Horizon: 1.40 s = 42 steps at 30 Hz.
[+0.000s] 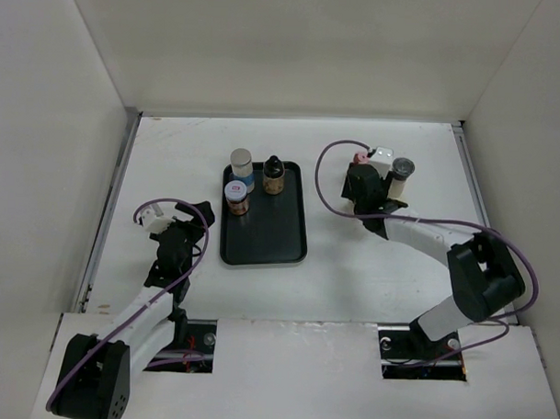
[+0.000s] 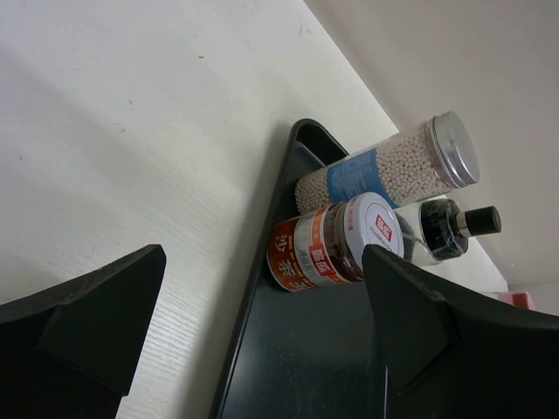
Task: Organize the condiment bottles
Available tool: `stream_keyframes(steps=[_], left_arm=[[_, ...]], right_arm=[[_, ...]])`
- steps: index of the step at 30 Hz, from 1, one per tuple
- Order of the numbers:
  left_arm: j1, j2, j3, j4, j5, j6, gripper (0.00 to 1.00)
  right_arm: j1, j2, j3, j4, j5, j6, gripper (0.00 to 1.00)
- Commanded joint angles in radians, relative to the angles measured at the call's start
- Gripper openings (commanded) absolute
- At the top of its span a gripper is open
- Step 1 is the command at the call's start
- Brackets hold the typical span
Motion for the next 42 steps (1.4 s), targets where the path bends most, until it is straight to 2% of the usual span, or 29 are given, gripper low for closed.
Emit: stream_keyframes(steps=[1, 5, 11, 18, 22, 25, 29, 32, 36, 38, 39, 40, 42], left_arm=[[-0.007, 0.002, 0.016, 0.047, -0.008, 0.012, 1.0], [-0.002, -0.014, 0.012, 0.047, -0.025, 0.014, 1.0], [-0.005, -0.026, 0.012, 0.043, -0.02, 0.017, 1.0], [0.001, -0.043, 0.007, 0.036, -0.017, 0.022, 1.0], [0.008, -0.031, 0.006, 0.038, -0.013, 0.019, 1.0], [0.001, -0.037, 0.009, 0.036, -0.013, 0.022, 1.0], [0.005, -0.022, 0.009, 0.043, -0.014, 0.02, 1.0], [-0.002, -0.014, 0.013, 0.046, -0.008, 0.022, 1.0], [0.004, -0.025, 0.009, 0.046, -0.019, 0.022, 1.0], [0.007, -0.021, 0.009, 0.041, -0.01, 0.019, 1.0], [0.004, -0.028, 0.009, 0.04, -0.01, 0.019, 1.0], [-0.001, -0.035, 0.009, 0.04, -0.013, 0.02, 1.0], [-0.004, -0.041, 0.007, 0.041, -0.022, 0.022, 1.0]], right_arm=[[0.097, -0.112, 0.033, 0.108, 0.021, -0.034, 0.45], [0.226, -0.069, 0.1, 0.111, -0.043, -0.025, 0.45], [0.358, 0.139, 0.278, 0.17, -0.128, -0.036, 0.46], [0.383, 0.339, 0.457, 0.191, -0.175, -0.049, 0.49], [0.383, 0.399, 0.511, 0.188, -0.194, -0.048, 0.52], [0.383, 0.429, 0.533, 0.188, -0.203, -0.037, 0.58], [0.387, 0.42, 0.542, 0.174, -0.205, -0.045, 0.78], [0.387, 0.361, 0.511, 0.185, -0.224, -0.04, 0.89], [0.383, 0.24, 0.439, 0.182, -0.249, -0.051, 0.94], [0.351, 0.157, 0.369, 0.199, -0.251, -0.05, 0.89], [0.329, 0.119, 0.328, 0.216, -0.252, -0.046, 0.81], [0.301, 0.086, 0.286, 0.232, -0.249, -0.046, 0.71], [0.233, 0.043, 0.228, 0.234, -0.248, -0.037, 0.41]])
